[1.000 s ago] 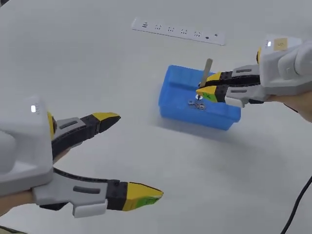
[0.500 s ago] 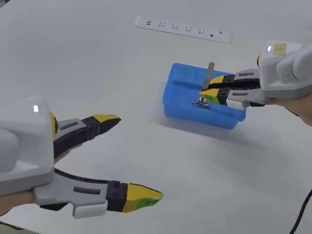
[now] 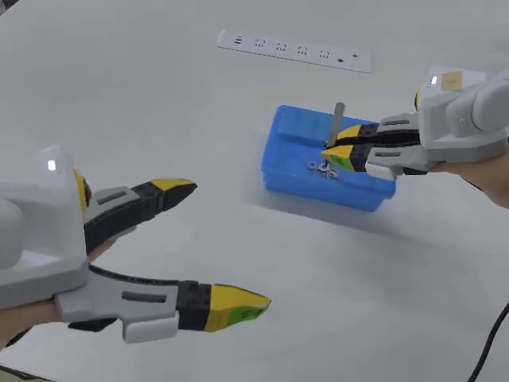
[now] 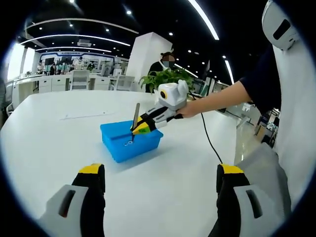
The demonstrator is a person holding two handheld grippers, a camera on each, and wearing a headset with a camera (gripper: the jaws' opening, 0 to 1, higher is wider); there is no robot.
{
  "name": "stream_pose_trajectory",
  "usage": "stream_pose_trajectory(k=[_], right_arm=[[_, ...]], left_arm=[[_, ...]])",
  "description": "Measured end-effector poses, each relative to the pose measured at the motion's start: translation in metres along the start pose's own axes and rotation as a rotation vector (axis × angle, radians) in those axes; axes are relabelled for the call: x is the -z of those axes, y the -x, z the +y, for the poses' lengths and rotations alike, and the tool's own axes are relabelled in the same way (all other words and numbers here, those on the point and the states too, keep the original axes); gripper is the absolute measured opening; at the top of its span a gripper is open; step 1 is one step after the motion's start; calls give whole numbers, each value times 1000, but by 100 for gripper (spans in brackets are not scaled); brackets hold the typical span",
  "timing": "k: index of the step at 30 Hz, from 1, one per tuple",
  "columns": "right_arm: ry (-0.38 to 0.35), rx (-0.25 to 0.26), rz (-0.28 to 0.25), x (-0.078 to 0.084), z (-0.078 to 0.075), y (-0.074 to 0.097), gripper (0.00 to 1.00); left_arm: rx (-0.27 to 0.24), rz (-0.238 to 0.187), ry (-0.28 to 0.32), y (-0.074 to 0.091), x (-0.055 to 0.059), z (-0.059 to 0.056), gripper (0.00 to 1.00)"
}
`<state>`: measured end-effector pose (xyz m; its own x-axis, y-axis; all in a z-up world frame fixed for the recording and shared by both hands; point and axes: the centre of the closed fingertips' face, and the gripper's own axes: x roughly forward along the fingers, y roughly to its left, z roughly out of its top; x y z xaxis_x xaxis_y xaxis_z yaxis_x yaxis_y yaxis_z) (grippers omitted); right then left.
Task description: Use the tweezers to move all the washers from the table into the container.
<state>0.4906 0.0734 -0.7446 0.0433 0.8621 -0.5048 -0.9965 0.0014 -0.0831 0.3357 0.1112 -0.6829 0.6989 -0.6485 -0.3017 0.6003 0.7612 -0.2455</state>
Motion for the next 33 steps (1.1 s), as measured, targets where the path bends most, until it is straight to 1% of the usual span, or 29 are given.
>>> stream_pose_trajectory(k=[1, 3, 4, 5, 6, 7, 9, 10, 11, 12, 13, 14, 15, 16, 17, 18, 19, 20, 21, 22, 23, 24, 25, 26, 27, 28, 30, 31, 33], right_arm=[[2, -1, 1, -1, 0, 0, 8], [10, -2, 3, -2, 1, 1, 8], [11, 1, 5, -2, 0, 2, 8], [12, 4, 7, -3, 0, 3, 8], [12, 4, 7, -4, -1, 3, 8], [14, 6, 6, -5, -1, 5, 8], [17, 7, 3, -8, -2, 6, 8], [20, 7, 2, -9, -2, 6, 8], [20, 8, 1, -9, -3, 7, 8], [18, 7, -2, -10, -3, 7, 8], [18, 6, -3, -10, -2, 7, 8], [21, 4, -4, -11, -2, 6, 8], [19, 1, -4, -11, -2, 6, 8], [17, -4, -4, -11, -1, 6, 8], [17, -6, -5, -11, -1, 6, 8], [17, -13, -4, -11, 1, 5, 8], [19, -17, 0, -10, 2, 5, 8], [23, -22, 5, -9, 3, 5, 8], [26, -30, 8, -9, 5, 5, 8], [28, -32, 9, -9, 6, 5, 8], [31, -36, 10, -8, 6, 5, 8], [32, -39, 12, -8, 7, 5, 8], [33, -41, 11, -8, 7, 5, 8], [32, -43, 11, -8, 7, 5, 8], [31, -49, 8, -9, 8, 5, 8], [35, -49, 7, -9, 8, 5, 8], [35, -52, 5, -10, 8, 6, 8], [38, -53, 7, -10, 8, 6, 8], [39, -54, 10, -9, 8, 6, 8]], left_arm=[[1, -5, -4, -3, -4, 2, 99], [3, -14, -33, -13, -14, 10, 98], [-15, -33, -53, -19, -25, 18, 95], [-35, -82, -64, -23, -39, 24, 93], [-51, -146, -59, -28, -58, 30, 91], [-56, -182, -51, -32, -69, 33, 91], [-38, -232, -40, -43, -87, 39, 88], [-33, -199, -49, -48, -84, 42, 86], [-25, -188, -54, -55, -86, 44, 84], [-15, -162, -58, -65, -88, 46, 81], [-1, -154, -62, -74, -91, 47, 81], [20, -152, -68, -80, -93, 45, 80], [55, -141, -84, -89, -94, 43, 78], [62, -139, -92, -92, -94, 43, 75], [94, -133, -120, -100, -95, 42, 70], [128, -142, -137, -105, -97, 40, 61], [142, -147, -152, -110, -99, 40, 54], [159, -138, -172, -117, -100, 40, 50], [175, -124, -193, -121, -99, 39, 49], [194, -92, -213, -127, -96, 38, 50], [213, -67, -226, -130, -92, 37, 50], [274, -24, -255, -132, -86, 31, 49], [300, -9, -261, -132, -83, 29, 48], [311, 9, -267, -134, -82, 30, 46], [313, 11, -269, -134, -82, 32, 43], [317, 15, -285, -135, -81, 34, 39], [322, 21, -298, -136, -81, 37, 30], [326, 31, -304, -137, -79, 39, 27], [339, 48, -317, -137, -77, 39, 26]])
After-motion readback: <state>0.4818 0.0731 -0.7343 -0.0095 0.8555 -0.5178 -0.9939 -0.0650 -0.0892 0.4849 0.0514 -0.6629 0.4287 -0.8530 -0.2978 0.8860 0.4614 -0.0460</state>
